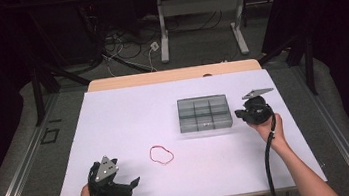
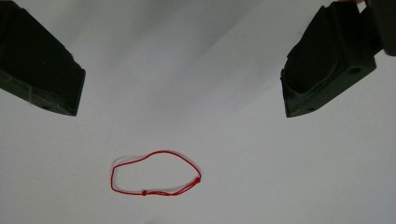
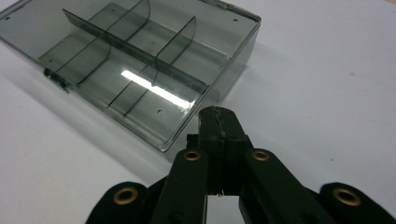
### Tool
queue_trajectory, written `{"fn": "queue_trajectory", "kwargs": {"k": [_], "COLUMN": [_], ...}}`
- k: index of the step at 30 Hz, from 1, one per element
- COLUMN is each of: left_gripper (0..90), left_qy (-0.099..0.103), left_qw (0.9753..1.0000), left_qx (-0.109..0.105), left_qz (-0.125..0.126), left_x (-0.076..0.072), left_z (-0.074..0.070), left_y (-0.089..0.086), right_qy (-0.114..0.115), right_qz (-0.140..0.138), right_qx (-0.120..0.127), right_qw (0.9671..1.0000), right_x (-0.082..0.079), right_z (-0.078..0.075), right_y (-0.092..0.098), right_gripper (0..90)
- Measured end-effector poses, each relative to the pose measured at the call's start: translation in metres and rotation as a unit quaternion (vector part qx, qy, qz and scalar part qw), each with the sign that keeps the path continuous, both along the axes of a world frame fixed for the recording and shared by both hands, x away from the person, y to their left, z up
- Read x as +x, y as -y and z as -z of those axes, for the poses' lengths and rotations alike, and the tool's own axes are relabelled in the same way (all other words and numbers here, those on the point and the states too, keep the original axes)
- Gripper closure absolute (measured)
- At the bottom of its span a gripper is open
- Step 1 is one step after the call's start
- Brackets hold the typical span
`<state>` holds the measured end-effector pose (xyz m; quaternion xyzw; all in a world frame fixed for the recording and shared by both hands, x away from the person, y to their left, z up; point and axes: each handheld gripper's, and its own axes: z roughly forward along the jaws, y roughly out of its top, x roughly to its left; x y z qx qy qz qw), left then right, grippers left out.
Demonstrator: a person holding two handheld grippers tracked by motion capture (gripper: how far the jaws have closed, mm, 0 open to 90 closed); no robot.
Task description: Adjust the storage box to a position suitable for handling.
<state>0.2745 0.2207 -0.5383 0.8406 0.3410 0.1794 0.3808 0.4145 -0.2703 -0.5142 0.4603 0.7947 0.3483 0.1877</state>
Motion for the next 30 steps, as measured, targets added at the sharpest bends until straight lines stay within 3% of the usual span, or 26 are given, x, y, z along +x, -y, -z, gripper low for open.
{"fn": "queue_trajectory", "kwargs": {"k": [11,22,30], "left_gripper": [0.0,0.0,0.0], "left_qy": [0.005,0.002,0.004], "left_qw": [1.0,1.0,1.0], "left_qx": [-0.004,-0.002,-0.003], "left_qz": [-0.004,-0.001,-0.002], "left_x": [-0.001,0.0,-0.002], "left_z": [0.0,0.0,0.0], "left_y": [0.001,0.001,0.001], "right_qy": [-0.011,-0.038,-0.042], "right_qz": [-0.001,0.004,0.011], "right_qx": [-0.013,-0.022,-0.011], "right_qw": [0.9999,0.999,0.999], "right_x": [0.019,0.03,0.031], "right_z": [0.009,0.02,0.021], "right_y": [-0.011,-0.01,-0.011], "right_gripper": [90.0,90.0,90.0]}}
